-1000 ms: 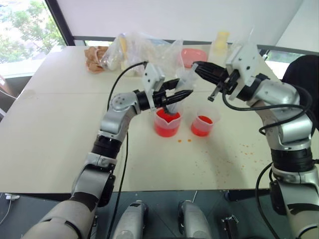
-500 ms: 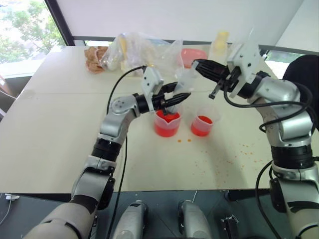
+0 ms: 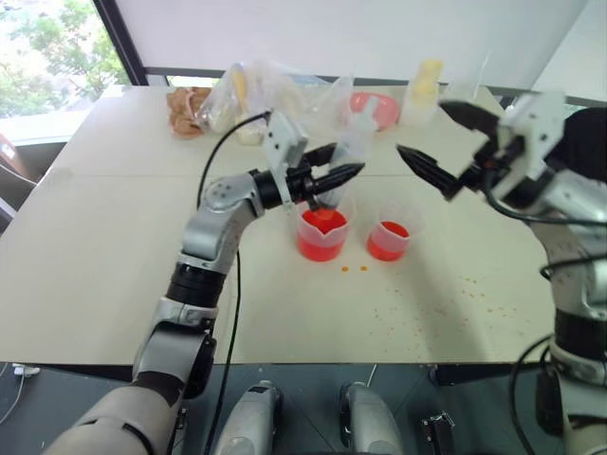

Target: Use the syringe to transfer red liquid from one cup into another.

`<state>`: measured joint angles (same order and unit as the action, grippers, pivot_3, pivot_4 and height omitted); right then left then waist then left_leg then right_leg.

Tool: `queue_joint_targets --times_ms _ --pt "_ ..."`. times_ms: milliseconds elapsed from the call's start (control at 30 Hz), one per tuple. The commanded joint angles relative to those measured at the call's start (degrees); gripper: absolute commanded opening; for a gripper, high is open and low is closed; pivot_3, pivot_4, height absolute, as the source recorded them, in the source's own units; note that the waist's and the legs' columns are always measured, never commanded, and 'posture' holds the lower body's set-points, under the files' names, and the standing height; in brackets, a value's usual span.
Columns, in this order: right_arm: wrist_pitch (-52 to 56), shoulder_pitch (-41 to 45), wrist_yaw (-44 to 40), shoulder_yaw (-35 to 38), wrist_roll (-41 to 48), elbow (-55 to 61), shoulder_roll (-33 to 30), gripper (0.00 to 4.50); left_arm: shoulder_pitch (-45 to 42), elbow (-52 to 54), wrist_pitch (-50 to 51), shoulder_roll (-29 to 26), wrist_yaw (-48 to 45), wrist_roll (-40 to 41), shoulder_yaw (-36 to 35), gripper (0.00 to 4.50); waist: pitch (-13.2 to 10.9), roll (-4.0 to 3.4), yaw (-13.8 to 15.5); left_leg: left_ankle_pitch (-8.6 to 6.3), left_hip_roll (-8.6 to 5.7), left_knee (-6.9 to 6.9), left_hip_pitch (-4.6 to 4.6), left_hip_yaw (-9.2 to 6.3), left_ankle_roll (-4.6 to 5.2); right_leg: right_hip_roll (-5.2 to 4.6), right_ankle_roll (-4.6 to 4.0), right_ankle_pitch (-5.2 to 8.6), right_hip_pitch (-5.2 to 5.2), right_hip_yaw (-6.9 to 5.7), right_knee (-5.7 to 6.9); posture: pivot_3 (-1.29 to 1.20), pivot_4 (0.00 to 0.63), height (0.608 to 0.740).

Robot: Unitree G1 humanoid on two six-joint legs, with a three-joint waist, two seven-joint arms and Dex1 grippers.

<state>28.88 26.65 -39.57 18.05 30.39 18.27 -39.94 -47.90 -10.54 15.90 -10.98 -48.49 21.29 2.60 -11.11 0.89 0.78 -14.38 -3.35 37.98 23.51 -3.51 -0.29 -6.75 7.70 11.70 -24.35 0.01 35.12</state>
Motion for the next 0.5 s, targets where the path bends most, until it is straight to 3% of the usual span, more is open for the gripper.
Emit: queue_joint_targets --times_ms 33,233,500 --pt "3.5 -2.3 2.9 9.2 6.8 5.0 -0.7 4.47 -2.7 0.5 0.4 -0.3 1.4 1.8 -2.7 1.46 0.0 -0.01 -0.2 0.00 0.00 0.00 -0.01 0.02 0.00 0.00 0.00 0.00 0.00 0.00 0.02 0.00 0.150 0.740" --pt "0.3 -2.6 6.4 12.7 2.0 1.9 -4.4 4.47 -12.8 -6.9 0.4 5.5 2.5 9.1 -8.4 1.46 0.0 0.01 0.0 0.00 0.02 0.04 -0.03 0.06 0.01 0.05 0.00 0.00 0.01 -0.01 0.00 0.00 0.150 0.740" --pt "-6.1 1.9 6.5 10.7 -4.2 -2.9 -9.9 4.47 -19.0 -23.0 -9.4 15.2 -2.7 4.4 -4.2 1.46 0.0 0.01 0.0 -0.03 -0.13 0.03 -0.02 0.27 0.06 0.04 0.02 0.01 0.07 -0.03 -0.06 0.00 0.150 0.740"
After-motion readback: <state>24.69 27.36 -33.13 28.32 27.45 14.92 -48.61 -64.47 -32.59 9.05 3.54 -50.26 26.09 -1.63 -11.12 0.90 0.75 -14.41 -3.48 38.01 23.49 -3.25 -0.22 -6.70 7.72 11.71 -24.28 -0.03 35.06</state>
